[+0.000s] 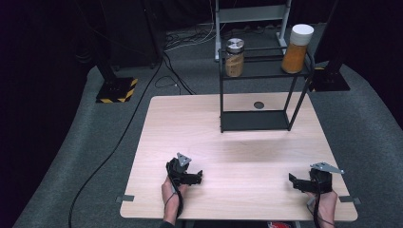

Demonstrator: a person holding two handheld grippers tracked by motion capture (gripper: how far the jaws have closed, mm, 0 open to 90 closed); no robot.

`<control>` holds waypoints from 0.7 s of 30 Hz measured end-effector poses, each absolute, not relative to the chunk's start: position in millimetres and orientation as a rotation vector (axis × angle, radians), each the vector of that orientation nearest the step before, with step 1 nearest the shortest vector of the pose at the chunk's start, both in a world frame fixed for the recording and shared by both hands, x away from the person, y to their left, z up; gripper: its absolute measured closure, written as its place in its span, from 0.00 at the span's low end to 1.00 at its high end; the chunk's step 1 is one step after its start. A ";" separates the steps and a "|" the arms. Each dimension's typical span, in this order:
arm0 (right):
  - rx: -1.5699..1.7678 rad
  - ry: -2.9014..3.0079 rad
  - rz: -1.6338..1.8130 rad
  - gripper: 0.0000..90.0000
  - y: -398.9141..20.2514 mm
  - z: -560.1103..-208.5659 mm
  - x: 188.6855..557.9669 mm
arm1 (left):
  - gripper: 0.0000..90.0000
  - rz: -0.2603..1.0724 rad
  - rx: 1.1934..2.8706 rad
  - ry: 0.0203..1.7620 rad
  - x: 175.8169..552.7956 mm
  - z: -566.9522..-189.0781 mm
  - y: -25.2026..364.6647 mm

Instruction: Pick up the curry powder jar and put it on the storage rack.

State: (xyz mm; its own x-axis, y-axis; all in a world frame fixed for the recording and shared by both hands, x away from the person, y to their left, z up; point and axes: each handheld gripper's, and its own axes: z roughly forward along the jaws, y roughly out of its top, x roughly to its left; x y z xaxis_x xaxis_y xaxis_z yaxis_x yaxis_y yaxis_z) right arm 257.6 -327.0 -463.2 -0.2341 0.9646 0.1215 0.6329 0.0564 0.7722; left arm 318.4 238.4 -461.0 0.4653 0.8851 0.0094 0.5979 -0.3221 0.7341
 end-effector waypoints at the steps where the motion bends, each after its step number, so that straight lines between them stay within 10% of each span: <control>1: 1.596 1.912 1.025 0.00 -326.9 -463.0 258.1 | 0.01 0.549 2.042 1.229 318.4 -461.0 238.4; 21: 1.603 1.926 0.990 0.01 -322.8 -460.9 261.8 | 0.01 0.548 2.038 1.238 318.4 -461.0 238.3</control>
State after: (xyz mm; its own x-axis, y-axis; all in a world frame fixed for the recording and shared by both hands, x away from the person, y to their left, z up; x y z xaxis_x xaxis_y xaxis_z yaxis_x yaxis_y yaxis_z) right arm 261.8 -322.8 -460.9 -0.2285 0.9677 0.1064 0.6499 0.0702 0.7567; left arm 318.4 238.3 -461.0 0.4585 0.8887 0.0058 0.6016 -0.3152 0.7340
